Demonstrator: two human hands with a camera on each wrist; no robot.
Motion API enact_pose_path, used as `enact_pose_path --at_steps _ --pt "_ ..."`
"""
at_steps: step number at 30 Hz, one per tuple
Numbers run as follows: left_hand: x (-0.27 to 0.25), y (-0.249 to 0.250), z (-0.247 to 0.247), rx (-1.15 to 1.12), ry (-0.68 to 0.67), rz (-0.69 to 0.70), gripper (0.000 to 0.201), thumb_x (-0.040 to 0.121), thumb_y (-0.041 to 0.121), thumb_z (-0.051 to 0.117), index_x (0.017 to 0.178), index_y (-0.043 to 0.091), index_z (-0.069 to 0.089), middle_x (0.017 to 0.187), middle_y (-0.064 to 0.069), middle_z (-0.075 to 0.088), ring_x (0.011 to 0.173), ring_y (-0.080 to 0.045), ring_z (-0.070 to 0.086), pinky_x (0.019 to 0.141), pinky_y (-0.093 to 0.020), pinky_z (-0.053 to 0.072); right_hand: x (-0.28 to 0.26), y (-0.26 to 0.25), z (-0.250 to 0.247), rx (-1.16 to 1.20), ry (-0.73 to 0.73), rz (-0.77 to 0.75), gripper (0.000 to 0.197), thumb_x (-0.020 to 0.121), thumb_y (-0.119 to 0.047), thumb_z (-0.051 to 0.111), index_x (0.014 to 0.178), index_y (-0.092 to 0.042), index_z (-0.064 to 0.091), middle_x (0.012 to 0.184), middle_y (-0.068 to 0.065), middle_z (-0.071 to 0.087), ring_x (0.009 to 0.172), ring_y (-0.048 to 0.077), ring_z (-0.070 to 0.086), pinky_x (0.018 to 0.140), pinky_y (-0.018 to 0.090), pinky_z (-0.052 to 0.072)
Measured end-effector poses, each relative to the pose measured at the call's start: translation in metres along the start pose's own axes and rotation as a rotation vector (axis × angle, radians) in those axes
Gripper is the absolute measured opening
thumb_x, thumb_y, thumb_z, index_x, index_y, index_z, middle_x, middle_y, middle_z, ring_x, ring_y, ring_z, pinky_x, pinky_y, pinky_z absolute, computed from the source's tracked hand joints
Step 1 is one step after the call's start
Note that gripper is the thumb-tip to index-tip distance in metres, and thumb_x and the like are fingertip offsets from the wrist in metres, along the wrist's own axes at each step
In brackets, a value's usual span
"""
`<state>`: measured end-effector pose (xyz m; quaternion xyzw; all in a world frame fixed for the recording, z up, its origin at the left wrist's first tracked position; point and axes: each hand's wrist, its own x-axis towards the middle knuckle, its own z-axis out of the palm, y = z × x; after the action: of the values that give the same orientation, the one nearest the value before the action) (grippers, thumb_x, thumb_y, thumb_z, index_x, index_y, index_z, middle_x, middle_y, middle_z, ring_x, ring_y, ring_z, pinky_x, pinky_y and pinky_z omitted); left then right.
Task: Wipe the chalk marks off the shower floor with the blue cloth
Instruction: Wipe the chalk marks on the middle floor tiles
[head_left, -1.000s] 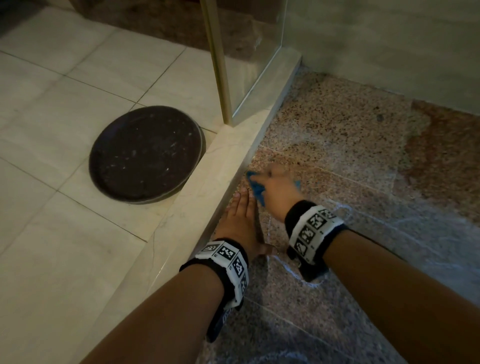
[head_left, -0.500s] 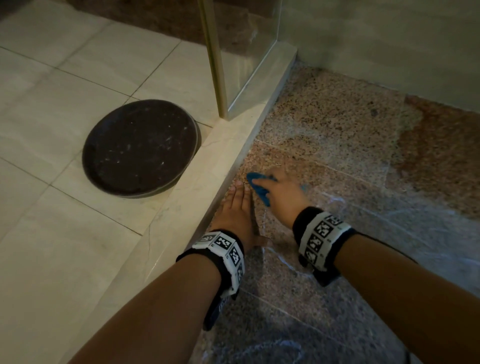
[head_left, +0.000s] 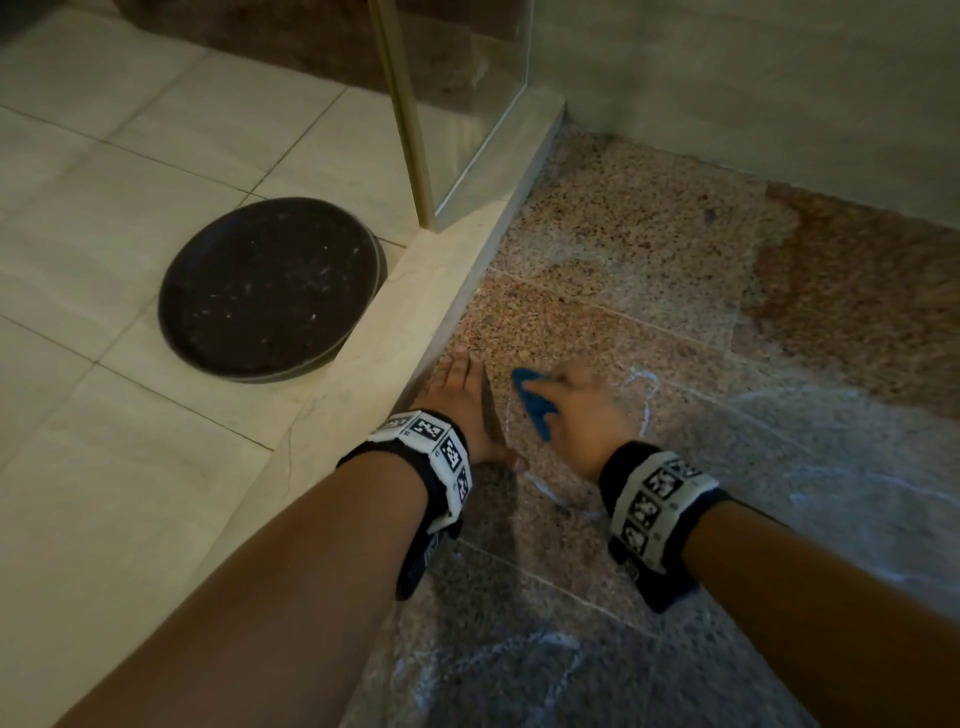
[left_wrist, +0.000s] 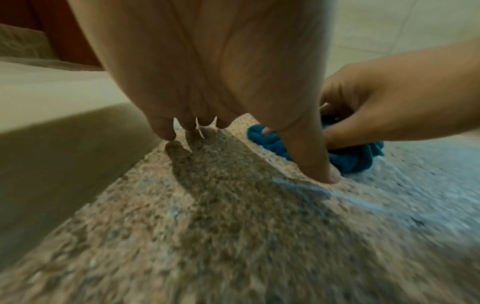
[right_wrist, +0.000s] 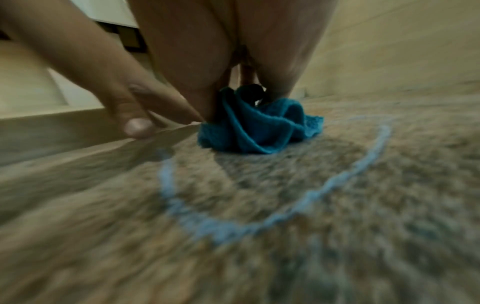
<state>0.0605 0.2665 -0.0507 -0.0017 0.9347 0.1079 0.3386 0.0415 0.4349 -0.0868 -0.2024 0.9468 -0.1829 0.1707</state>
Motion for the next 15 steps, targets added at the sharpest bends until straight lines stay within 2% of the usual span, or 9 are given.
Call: enact_pose_path --at_steps 1,3,5,8,10,11,12,15 --pt "-0.003 -0.001 0.002 0.003 0.0 0.017 0.136 0.065 0.072 0.07 0.152 0.011 -0.015 0.158 -0.008 -0.025 0.147 -0.024 -0.016 0.121 -0.038 0.0 -0.004 -0.004 0.004 -0.016 -0.037 -0.038 0.05 0.091 -0.007 0.048 0.137 -0.027 0.044 0.136 0.007 0.032 0.12 0.032 0.035 0.103 0.039 0.036" --pt "-0.009 -0.003 0.008 0.012 0.006 0.048 0.136 0.066 0.07 0.072 0.152 0.013 -0.016 0.158 -0.007 -0.025 0.147 -0.024 -0.018 0.121 -0.039 -0.001 -0.007 -0.005 0.003 -0.004 -0.076 -0.112 0.045 0.093 -0.008 0.047 0.135 -0.026 0.048 0.132 0.008 0.036 0.114 0.028 0.039 0.096 0.031 0.037" --pt "-0.013 -0.004 0.014 0.039 0.007 0.065 0.136 0.066 0.07 0.071 0.151 0.014 -0.018 0.158 -0.006 -0.027 0.147 -0.024 -0.019 0.121 -0.04 -0.002 -0.002 0.008 -0.008 0.042 -0.028 -0.114 0.04 0.093 -0.009 0.049 0.13 -0.023 0.054 0.127 0.011 0.041 0.109 0.028 0.044 0.087 0.026 0.036" --pt "-0.015 -0.008 0.016 0.034 -0.015 0.063 0.136 0.067 0.068 0.073 0.15 0.015 -0.022 0.157 -0.005 -0.029 0.146 -0.023 -0.02 0.121 -0.039 -0.003 0.005 0.034 -0.032 0.053 0.194 0.166 0.044 0.09 -0.007 0.05 0.131 -0.022 0.053 0.131 0.019 0.043 0.115 0.035 0.045 0.092 0.034 0.037" --pt "-0.015 -0.009 0.015 0.037 -0.017 0.063 0.137 0.067 0.066 0.073 0.15 0.015 -0.023 0.156 -0.005 -0.031 0.146 -0.024 -0.021 0.121 -0.039 -0.004 0.003 0.037 -0.034 0.056 0.201 0.312 0.046 0.09 -0.008 0.049 0.134 -0.022 0.049 0.136 0.02 0.04 0.121 0.037 0.042 0.097 0.038 0.036" --pt "-0.015 -0.009 0.016 0.051 -0.016 0.062 0.136 0.068 0.066 0.073 0.15 0.015 -0.023 0.156 -0.006 -0.031 0.146 -0.024 -0.021 0.12 -0.038 -0.004 -0.001 0.031 -0.03 0.041 0.155 0.292 0.048 0.091 -0.008 0.049 0.136 -0.023 0.047 0.138 0.018 0.038 0.123 0.037 0.04 0.1 0.039 0.035" --pt "-0.015 -0.008 0.018 0.063 -0.011 0.06 0.136 0.068 0.065 0.073 0.149 0.014 -0.023 0.156 -0.007 -0.031 0.146 -0.025 -0.022 0.12 -0.037 -0.005 -0.006 0.022 -0.022 0.028 0.114 0.21 0.05 0.091 -0.008 0.049 0.138 -0.024 0.044 0.139 0.014 0.035 0.124 0.037 0.037 0.103 0.04 0.035" --pt "-0.016 -0.009 0.023 0.06 0.003 0.05 0.135 0.07 0.063 0.074 0.149 0.012 -0.022 0.156 -0.008 -0.031 0.146 -0.025 -0.022 0.118 -0.035 -0.007 -0.024 -0.012 0.001 -0.021 -0.062 -0.118 0.056 0.091 -0.003 0.046 0.141 -0.028 0.038 0.143 0.003 0.025 0.127 0.032 0.028 0.108 0.041 0.031"
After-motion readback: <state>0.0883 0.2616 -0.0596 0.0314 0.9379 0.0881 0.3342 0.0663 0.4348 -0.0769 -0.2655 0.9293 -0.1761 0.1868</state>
